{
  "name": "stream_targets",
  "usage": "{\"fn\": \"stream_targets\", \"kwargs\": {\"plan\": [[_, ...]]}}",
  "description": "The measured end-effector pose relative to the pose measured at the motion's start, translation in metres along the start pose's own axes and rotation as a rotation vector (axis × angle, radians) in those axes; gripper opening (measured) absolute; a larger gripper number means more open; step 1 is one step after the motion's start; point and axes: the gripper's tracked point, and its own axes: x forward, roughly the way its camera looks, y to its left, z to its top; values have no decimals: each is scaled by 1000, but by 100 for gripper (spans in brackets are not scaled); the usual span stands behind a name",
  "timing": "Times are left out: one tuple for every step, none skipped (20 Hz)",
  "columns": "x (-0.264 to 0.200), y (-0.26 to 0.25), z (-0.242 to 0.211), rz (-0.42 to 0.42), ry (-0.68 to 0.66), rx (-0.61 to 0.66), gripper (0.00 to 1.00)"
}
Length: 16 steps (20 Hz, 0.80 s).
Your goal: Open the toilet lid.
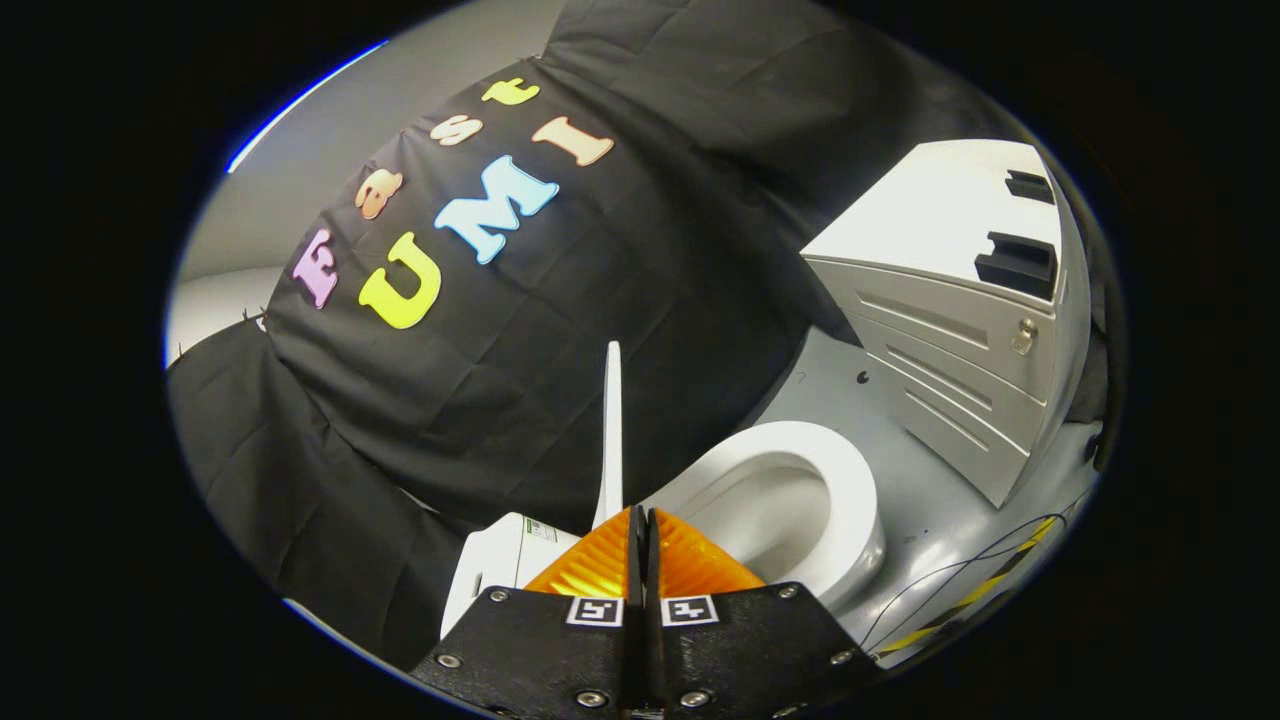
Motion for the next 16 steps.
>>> {"fn": "stream_targets", "kwargs": {"plan": [[-1, 2, 0, 0, 0, 1, 0], [-1, 5, 0, 1, 0, -1, 0], [-1, 8, 0, 0, 3, -8, 0], [-2, 11, 1, 2, 0, -21, 0], [-3, 14, 0, 2, 2, -33, 0], [-2, 16, 1, 4, -2, -45, 0], [-3, 19, 2, 7, -3, -53, 0], [-3, 22, 1, 9, -5, -62, 0], [-4, 26, 1, 11, -8, -69, 0], [-4, 29, 1, 14, -8, -80, 0], [-5, 31, 1, 15, -12, -85, 0], [-5, 35, 0, 17, -13, -96, 0], [-6, 38, 0, 19, -17, -106, 0], [-5, 42, 0, 20, -21, -120, 0], [-5, 45, 0, 19, -22, -133, 0], [-7, 49, 0, 18, -24, -143, 0]]}}
